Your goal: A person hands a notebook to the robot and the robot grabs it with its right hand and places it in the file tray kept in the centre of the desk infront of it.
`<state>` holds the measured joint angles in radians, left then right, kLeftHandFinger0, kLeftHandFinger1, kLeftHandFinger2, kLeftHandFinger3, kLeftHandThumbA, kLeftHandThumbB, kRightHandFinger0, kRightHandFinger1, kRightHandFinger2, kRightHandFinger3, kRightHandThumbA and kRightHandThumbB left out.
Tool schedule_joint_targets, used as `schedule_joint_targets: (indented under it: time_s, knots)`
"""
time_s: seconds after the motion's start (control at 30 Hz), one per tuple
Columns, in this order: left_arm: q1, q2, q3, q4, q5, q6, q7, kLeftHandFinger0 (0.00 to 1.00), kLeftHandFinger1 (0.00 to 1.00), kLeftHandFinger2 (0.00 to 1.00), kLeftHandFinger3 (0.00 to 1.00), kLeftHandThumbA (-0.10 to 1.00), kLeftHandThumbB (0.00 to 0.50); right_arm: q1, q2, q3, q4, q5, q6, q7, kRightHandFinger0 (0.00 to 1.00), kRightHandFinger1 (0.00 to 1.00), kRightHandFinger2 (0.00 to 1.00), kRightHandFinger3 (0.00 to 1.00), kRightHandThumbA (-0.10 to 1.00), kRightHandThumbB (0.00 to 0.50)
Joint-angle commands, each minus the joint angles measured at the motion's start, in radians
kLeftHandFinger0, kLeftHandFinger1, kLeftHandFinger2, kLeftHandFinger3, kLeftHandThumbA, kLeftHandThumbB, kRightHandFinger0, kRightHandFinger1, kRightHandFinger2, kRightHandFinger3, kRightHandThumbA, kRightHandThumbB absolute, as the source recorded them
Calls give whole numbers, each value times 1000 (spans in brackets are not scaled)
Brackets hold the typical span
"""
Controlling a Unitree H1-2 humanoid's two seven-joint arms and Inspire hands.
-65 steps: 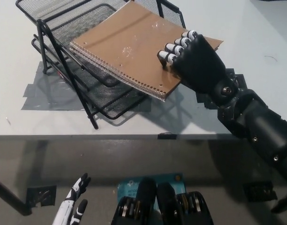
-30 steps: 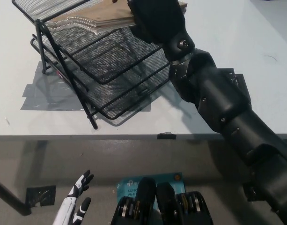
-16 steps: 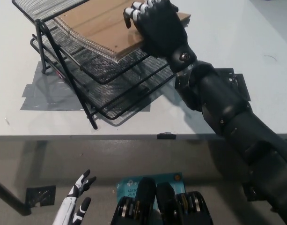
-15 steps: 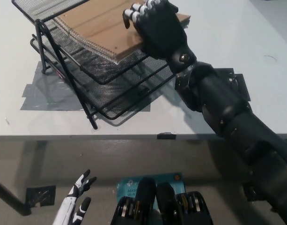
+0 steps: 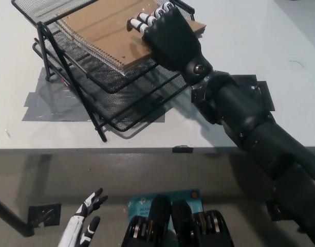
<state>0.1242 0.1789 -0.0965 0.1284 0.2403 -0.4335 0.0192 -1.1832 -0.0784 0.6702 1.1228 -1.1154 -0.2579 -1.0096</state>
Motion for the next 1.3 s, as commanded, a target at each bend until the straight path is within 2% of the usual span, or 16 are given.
schedule_joint_targets:
  time_s: [0.0, 0.17, 0.4, 0.53, 0.63, 0.7, 0.77, 0.83, 0.87, 0.9, 0.93, 0.97, 1.0, 1.03, 1.17, 1.27]
  knots:
    - [-5, 11, 4, -29, -10, -37, 5, 903, 872, 836, 894, 1000, 334, -151, 28, -24, -23, 49, -17, -9, 0, 0, 305, 481, 787, 0]
    - [-6, 11, 6, -41, 0, -25, -5, 881, 869, 831, 861, 1000, 332, -214, 37, -3, 5, 21, 41, 2, 0, 0, 210, 286, 775, 0]
    - [-8, 17, 6, -48, 14, -15, -8, 866, 861, 815, 810, 1000, 328, -234, 42, 12, 63, 33, 31, -3, 0, 0, 194, 175, 741, 0]
    - [-7, 20, 6, -55, 18, -10, -10, 870, 863, 815, 808, 1000, 329, -225, 40, 11, 98, 51, -15, -4, 0, 0, 254, 227, 697, 0]
    - [-10, 22, 6, -50, 26, -23, -5, 854, 847, 798, 789, 1000, 323, -211, 37, 12, 124, 64, -52, 20, 0, 0, 187, 97, 660, 0]
    - [-14, 21, 6, -52, 32, -19, -4, 851, 845, 794, 784, 1000, 330, -205, 28, 17, 124, 66, -70, 53, 0, 0, 202, 132, 616, 0]
    - [-15, 20, 6, -52, 34, -16, -4, 849, 844, 792, 782, 1000, 331, -203, 22, 18, 120, 74, -67, 144, 0, 0, 288, 124, 769, 0]
    - [-16, 21, 5, -51, 32, -18, -6, 840, 836, 786, 774, 1000, 321, -183, 8, -11, 69, 121, -36, 345, 47, 147, 474, 188, 855, 66]
    - [-16, 21, 5, -51, 32, -18, -6, 840, 836, 786, 774, 1000, 321, -183, 8, -11, 69, 121, -36, 345, 47, 147, 474, 188, 855, 66]
    - [-20, 23, 4, -49, 32, -23, -9, 838, 830, 778, 767, 1000, 316, -139, -19, -74, -82, 237, 24, 633, 358, 422, 696, 534, 724, 184]
    - [-23, 24, 3, -48, 30, -23, -10, 838, 829, 776, 765, 1000, 321, -122, -32, -96, -150, 283, 60, 750, 484, 576, 834, 666, 709, 253]
    - [-24, 25, 3, -48, 30, -18, -12, 841, 829, 774, 761, 1000, 335, -104, -51, -112, -241, 339, 111, 891, 798, 901, 1000, 921, 697, 343]
    - [-25, 25, 3, -48, 29, -14, -13, 841, 829, 774, 761, 1000, 335, -93, -63, -119, -295, 369, 143, 970, 798, 901, 1000, 921, 697, 343]
    - [-30, 27, 3, -50, 25, -8, -18, 846, 828, 770, 754, 1000, 347, -87, -109, -118, -447, 467, 260, 1219, 1000, 1000, 1000, 1000, 738, 483]
    - [-48, 34, -3, -30, 16, -36, -13, 826, 799, 739, 731, 1000, 312, -146, -269, -63, -769, 690, 472, 1637, 1000, 1000, 1000, 1000, 838, 500]
    - [-51, 36, -8, -23, 5, -37, -11, 818, 791, 728, 726, 1000, 306, -193, -345, -61, -879, 852, 551, 1747, 1000, 1000, 1000, 1000, 860, 500]
